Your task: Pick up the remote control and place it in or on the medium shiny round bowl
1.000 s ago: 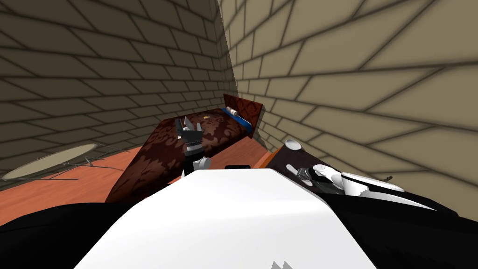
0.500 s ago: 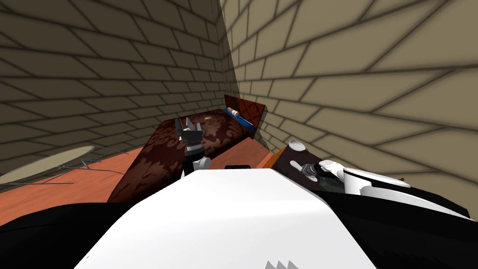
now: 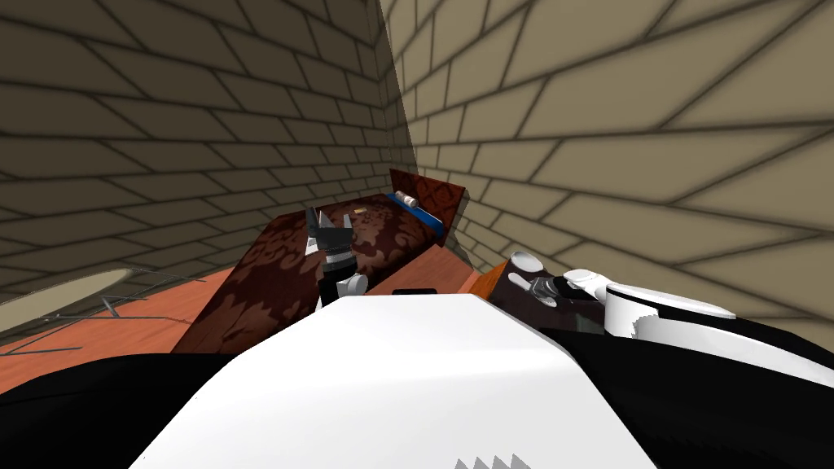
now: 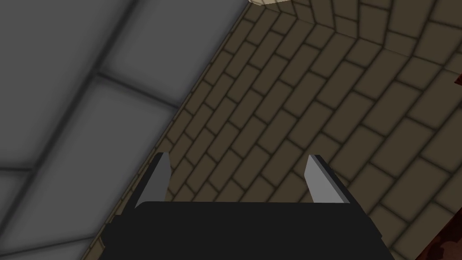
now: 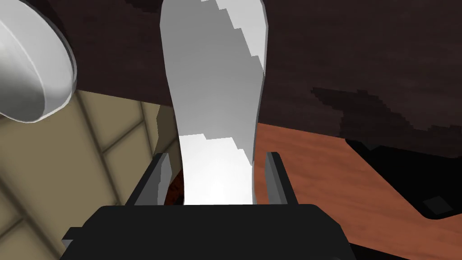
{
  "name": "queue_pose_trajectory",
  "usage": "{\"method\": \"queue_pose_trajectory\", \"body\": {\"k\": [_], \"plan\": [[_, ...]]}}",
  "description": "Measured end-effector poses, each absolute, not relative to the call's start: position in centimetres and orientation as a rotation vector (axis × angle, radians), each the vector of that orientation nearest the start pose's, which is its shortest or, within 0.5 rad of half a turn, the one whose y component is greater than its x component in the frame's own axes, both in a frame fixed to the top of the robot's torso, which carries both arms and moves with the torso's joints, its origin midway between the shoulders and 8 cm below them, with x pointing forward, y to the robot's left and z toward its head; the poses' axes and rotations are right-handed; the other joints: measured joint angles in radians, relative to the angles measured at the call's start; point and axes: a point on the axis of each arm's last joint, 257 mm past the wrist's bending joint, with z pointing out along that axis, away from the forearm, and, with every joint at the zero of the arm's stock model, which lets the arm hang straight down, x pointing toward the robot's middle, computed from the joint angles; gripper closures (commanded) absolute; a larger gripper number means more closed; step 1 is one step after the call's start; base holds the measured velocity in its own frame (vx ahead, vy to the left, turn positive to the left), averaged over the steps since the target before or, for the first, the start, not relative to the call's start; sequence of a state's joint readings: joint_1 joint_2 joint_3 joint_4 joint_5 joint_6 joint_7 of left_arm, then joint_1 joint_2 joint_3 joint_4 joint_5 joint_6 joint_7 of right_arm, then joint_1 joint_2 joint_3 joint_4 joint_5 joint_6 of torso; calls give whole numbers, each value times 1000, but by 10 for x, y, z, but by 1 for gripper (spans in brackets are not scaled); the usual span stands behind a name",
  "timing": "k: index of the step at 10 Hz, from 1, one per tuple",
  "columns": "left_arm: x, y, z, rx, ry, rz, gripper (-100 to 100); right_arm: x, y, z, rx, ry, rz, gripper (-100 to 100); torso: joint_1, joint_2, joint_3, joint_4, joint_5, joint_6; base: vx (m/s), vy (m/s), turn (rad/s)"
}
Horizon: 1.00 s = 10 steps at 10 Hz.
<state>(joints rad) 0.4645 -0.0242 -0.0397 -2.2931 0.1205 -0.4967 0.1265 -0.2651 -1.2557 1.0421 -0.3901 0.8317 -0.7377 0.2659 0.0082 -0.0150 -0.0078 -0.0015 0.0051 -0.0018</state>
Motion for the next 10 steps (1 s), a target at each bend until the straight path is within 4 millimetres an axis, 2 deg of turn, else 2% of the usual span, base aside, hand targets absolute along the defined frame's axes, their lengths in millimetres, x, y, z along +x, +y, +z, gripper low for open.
{"method": "queue_pose_trajectory", "body": {"k": [2,4,5,8,10], "plan": [[344,279,40,-763,448,-1558,0,212,-735,-374,-1071,2809,-399,100,-1,-1,-1,0,0,0,217,18,-63],[344,279,40,-763,448,-1558,0,221,-731,-374,-1078,2791,-387,100,-3,9,4,0,-2,2,20,13,20],[344,279,40,-763,448,-1558,0,220,-733,-374,-1078,2794,-391,100,-4,15,7,1,-2,4,193,-6,-195],[344,279,40,-763,448,-1557,0,232,-726,-363,-1152,2768,-352,100,-6,-7,-4,-2,-2,0,336,-41,-130],[344,279,40,-763,448,-1557,0,243,-716,-363,-1190,2741,-319,100,-9,-6,-4,-3,-3,1,280,-71,-153]]}}
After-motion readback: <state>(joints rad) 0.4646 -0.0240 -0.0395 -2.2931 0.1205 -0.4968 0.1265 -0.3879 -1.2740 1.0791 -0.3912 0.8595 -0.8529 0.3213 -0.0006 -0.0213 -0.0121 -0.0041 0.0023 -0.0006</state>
